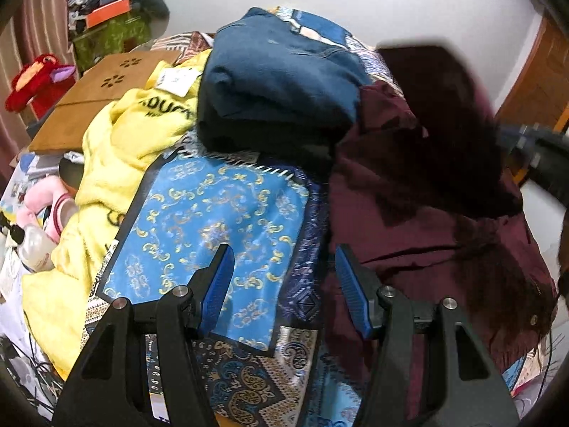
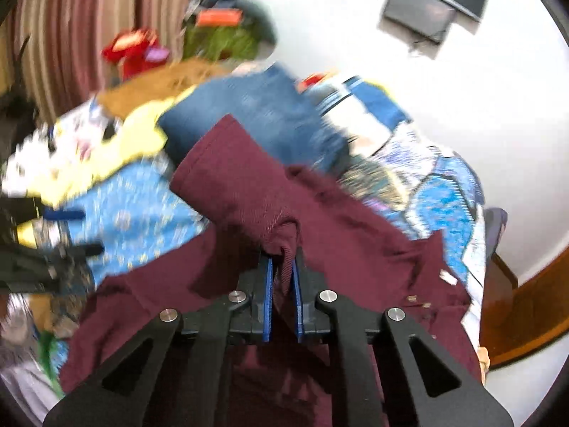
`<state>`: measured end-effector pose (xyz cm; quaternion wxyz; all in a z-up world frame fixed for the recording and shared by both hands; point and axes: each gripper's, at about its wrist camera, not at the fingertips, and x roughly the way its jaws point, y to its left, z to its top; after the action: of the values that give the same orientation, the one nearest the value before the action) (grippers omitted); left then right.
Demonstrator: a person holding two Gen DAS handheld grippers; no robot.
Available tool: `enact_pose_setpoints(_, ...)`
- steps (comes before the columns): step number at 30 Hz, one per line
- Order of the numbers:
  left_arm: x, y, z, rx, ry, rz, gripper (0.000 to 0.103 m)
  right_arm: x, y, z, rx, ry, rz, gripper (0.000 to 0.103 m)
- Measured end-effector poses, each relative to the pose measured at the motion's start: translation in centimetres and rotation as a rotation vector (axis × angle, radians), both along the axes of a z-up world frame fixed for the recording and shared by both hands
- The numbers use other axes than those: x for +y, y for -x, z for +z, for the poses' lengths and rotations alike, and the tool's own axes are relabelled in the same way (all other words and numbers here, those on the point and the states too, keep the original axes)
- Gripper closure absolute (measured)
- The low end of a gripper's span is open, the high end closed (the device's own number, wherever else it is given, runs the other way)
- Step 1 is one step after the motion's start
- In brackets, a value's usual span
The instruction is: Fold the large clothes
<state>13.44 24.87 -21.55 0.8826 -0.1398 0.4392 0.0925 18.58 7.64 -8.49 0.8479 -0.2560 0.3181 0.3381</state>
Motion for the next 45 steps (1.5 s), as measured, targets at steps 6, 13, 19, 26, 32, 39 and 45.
enact_pose_setpoints(6,-2.1,-0.7,0.5,0.016,-0.026,-0.033,0.045,-5.4,-1.6,5.0,-0.078,-0.143,-0.132,0.095)
enact_pose_setpoints(13,-4.1,-2.7,-0.2,0.055,-0.031,-0.044,0.045,-13.7,-2.9,7.4,-0.091,-0.302,-0.32,0.095)
enact_pose_setpoints(19,-5.6,-4.6,-1.8,0.113,-0.043,-0.042,0.045,-20.2,-3.6,7.1,-0.069,-0.385,-0.467,0.095)
enact_pose_setpoints(26,-6.9,-4.8,-3.5,0.161,-0.046,-0.046,0.045,-24.8,-4.9,1.4,0.049,-0.354,-0.606,0.095)
enact_pose_setpoints(32,-6.9,-4.7,-3.9,0.173,-0.054,-0.04,0.039,-27.6,-5.4,-4.7,0.22,-0.332,-0.679,0.095)
enact_pose_setpoints(39,-7.5,-4.7,-4.3,0.178,-0.074,-0.035,0.038,-29.6,-5.6,-9.0,0.397,-0.274,-0.717,0.094)
enact_pose_setpoints(45,-7.9,-4.7,-3.7,0.183,-0.105,-0.039,0.039,-31.1,-4.7,-9.8,0.52,-0.261,-0.73,0.086)
